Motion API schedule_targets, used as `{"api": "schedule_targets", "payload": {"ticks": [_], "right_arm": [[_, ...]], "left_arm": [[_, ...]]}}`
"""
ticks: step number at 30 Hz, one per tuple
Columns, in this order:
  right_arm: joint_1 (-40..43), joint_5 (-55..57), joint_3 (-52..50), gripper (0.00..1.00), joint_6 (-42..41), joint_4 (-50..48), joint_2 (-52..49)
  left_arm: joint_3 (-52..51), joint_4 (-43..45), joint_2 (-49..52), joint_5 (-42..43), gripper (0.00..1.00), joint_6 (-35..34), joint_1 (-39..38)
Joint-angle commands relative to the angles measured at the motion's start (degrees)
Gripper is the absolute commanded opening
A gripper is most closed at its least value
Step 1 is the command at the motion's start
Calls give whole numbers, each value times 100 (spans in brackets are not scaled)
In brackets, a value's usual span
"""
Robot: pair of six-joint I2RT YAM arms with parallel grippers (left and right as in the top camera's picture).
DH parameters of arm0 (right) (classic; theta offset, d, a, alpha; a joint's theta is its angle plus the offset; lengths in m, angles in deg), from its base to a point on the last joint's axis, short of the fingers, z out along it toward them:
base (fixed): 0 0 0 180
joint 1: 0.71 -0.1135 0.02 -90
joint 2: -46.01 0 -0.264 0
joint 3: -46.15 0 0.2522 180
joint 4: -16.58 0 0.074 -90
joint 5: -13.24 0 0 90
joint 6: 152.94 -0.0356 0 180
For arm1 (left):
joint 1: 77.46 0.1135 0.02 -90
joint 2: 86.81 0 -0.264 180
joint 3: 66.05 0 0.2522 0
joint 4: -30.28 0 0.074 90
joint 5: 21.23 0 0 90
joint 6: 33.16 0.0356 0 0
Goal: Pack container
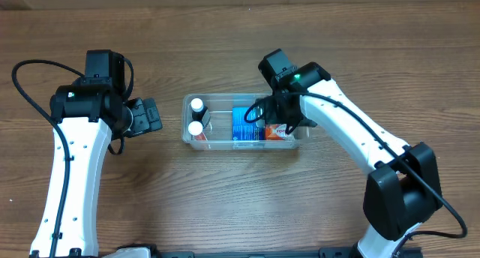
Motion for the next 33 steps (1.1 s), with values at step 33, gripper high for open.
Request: {"api": "schedule_targets", "payload": {"ticks": [33], "right_arm": [[2275, -422, -4214, 100, 323, -422, 6951]], "left_arm": [[-2730, 1207, -5337, 367, 100, 192, -282]]}}
